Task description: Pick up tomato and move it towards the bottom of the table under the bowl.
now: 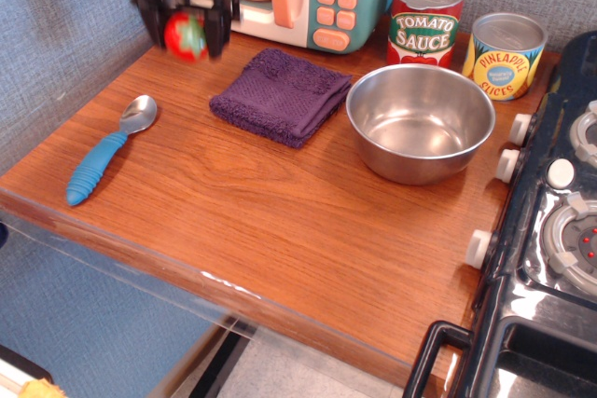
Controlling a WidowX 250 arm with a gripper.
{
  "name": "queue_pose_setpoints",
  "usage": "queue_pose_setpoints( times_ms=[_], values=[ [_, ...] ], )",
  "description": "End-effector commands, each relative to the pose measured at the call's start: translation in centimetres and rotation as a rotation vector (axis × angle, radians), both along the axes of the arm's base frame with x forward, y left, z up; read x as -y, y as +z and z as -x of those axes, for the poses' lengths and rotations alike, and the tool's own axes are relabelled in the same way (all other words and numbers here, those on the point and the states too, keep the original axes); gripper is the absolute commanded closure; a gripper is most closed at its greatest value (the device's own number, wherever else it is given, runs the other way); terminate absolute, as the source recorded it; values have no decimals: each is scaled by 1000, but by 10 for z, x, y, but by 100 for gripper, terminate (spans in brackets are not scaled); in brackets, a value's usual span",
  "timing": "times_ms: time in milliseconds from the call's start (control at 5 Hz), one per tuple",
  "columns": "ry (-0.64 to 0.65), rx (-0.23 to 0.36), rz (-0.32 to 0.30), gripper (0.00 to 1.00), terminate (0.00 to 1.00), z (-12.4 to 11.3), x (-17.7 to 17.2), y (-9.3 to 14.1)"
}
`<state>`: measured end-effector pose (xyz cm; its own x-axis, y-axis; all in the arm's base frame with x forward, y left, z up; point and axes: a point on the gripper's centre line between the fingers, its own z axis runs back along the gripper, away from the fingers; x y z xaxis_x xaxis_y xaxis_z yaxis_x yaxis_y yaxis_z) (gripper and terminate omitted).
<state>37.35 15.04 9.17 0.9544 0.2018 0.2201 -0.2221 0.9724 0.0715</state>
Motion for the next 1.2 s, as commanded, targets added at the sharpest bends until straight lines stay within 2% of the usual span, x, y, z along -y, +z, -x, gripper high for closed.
queue_pose_setpoints(
  times_ms=[0,200,400,800,1000],
  values=[
    [-138,-9,79,100,0,72,68,21],
    [-201,-68,113,100,0,98,102,-5],
    [-241,-86,101,100,0,105,134,-28],
    [-279,-142,25,100,0,98,165,-69],
    [-270,-155,16,100,0,101,166,-79]
  ],
)
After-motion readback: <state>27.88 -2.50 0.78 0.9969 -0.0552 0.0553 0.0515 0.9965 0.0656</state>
